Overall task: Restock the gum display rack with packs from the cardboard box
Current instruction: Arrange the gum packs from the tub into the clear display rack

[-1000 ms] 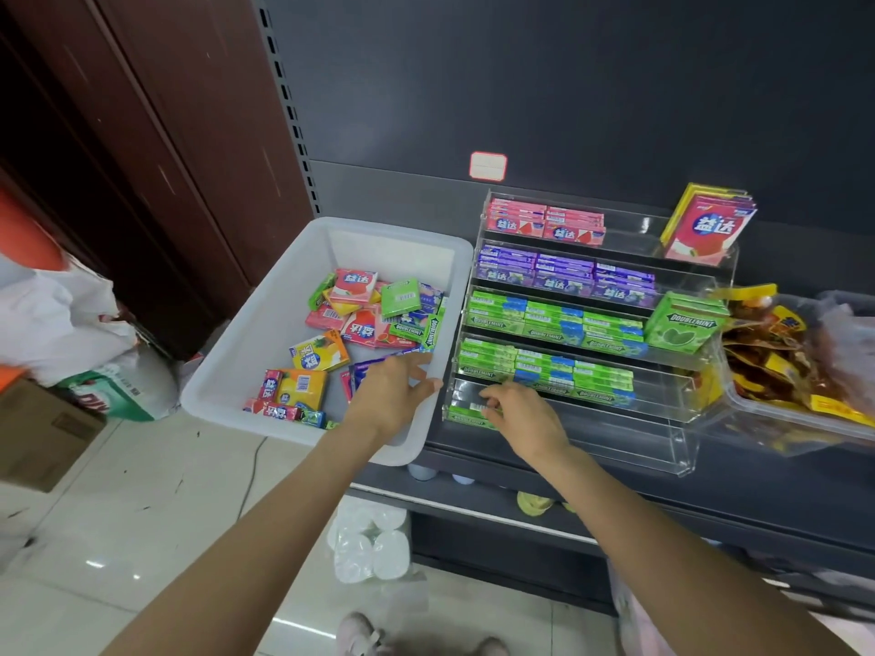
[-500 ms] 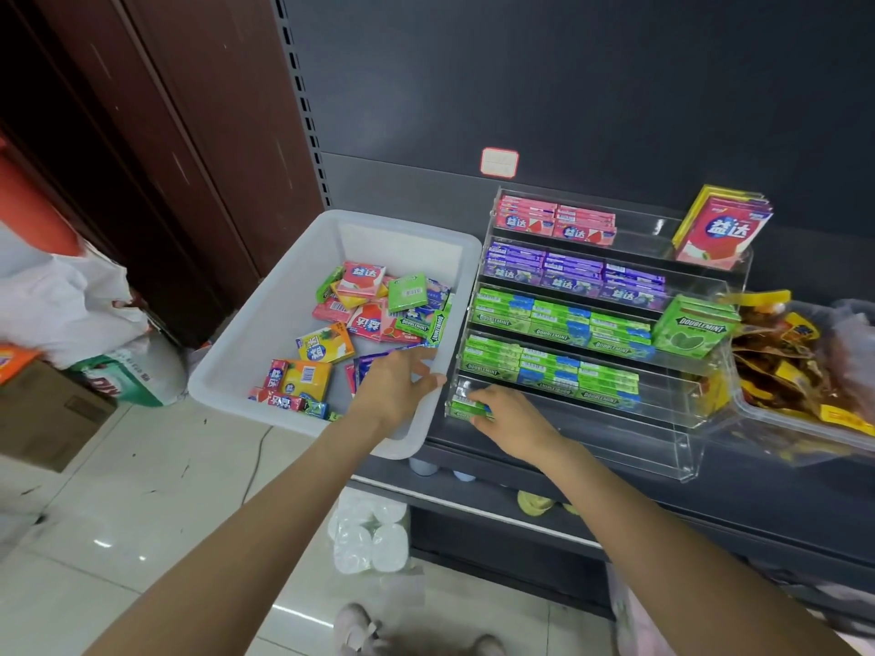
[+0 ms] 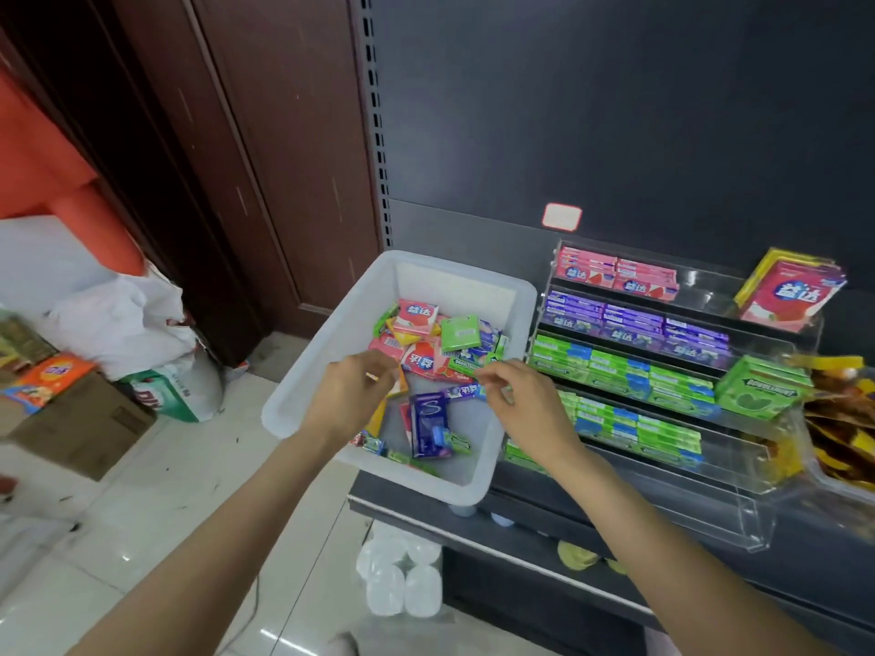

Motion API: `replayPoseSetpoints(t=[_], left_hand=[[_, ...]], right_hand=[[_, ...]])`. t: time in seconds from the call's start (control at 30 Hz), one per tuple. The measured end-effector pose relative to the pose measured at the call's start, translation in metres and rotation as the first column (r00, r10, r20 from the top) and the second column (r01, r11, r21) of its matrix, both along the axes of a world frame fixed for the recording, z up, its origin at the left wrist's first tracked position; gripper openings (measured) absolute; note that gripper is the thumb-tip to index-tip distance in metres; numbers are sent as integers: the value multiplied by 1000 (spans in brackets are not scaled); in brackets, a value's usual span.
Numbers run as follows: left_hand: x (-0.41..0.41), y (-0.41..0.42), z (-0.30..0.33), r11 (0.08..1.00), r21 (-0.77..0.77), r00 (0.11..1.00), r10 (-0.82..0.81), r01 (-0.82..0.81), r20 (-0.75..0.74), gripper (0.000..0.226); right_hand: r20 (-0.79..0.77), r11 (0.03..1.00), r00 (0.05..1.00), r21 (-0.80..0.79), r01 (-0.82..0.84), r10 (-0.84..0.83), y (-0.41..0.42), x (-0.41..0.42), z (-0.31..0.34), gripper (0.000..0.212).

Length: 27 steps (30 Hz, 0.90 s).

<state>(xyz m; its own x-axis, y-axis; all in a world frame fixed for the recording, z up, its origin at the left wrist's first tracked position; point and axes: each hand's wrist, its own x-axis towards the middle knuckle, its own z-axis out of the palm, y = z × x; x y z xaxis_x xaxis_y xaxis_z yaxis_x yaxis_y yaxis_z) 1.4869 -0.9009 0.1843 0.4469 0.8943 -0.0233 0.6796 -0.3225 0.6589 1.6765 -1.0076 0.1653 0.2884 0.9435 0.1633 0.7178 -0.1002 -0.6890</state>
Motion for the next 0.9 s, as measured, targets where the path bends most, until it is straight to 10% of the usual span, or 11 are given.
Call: replayPoseSetpoints(t=[0.3, 0.57, 0.9], left_hand=[[-90, 86, -1, 997, -70, 979, -1, -14, -206, 31], [-114, 119, -24, 947, -200, 965, -260, 250, -28, 34], [-108, 123, -18, 949, -143, 959, -277, 282, 53, 35]], right_hand=[[-24, 960, 994, -257, -111, 108, 115, -103, -29, 26], [108, 850, 984, -522, -63, 139, 158, -144, -68, 29], [-137, 921, 963, -349, 172, -231, 155, -123, -41, 21]])
